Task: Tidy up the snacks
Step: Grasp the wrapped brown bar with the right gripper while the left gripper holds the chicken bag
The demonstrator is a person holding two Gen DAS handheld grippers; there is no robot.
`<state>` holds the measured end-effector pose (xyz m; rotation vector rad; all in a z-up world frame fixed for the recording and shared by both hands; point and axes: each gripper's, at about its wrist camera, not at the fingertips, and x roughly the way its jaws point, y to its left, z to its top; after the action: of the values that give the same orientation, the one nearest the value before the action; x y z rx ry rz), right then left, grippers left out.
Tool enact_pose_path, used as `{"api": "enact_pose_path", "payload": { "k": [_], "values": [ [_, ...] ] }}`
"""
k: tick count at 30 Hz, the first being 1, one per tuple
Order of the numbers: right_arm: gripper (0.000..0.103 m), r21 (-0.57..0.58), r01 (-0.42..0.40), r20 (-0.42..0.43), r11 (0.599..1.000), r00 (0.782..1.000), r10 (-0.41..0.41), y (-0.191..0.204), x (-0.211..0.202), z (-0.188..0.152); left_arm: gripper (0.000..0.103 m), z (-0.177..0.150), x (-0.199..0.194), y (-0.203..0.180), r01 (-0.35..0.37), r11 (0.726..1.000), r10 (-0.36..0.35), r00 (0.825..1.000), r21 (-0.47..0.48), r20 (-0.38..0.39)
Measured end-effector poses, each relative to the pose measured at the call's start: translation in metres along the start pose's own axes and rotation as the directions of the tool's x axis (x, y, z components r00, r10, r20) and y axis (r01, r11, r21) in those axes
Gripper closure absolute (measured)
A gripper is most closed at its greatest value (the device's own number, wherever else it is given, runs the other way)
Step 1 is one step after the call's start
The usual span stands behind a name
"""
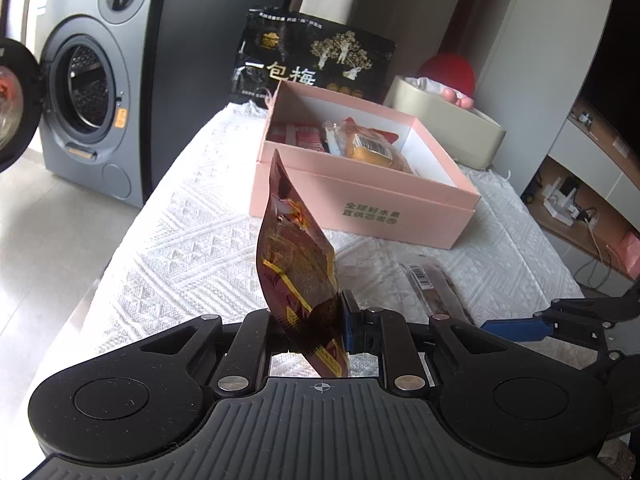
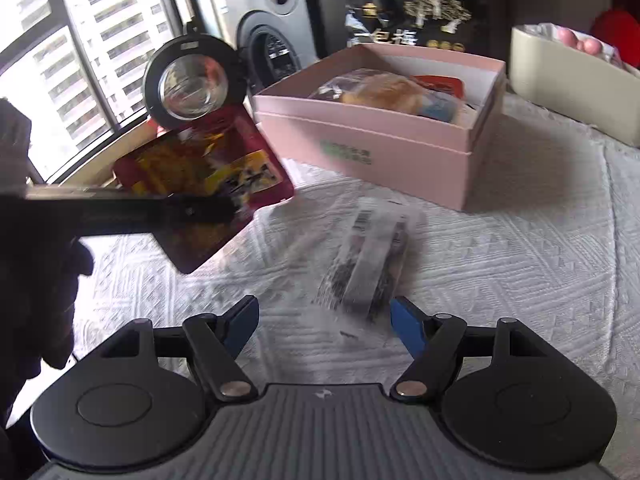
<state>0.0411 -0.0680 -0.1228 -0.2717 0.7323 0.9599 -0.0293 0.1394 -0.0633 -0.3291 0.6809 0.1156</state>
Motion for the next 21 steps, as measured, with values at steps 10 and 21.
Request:
{"api": "enact_pose_path", "payload": {
  "k": [10,21],
  "values": [
    [0.043,0.097,0.246,0.028,0.964,0.968,-0.25,-0.006,0.035,0.024,0.083,-0.002,-0.002,-0.011,-0.037,0.999,0.038,0.999,0.037,-0.012],
    [0.066,0.121,0.216,0.064,0.969,0.972,-0.225,-0.013,-0.016,0.001,0.084,-0.003,-0.027,-0.032,-0.024,0.994,0.021,0.999,0.106,0.031]
  ]
}}
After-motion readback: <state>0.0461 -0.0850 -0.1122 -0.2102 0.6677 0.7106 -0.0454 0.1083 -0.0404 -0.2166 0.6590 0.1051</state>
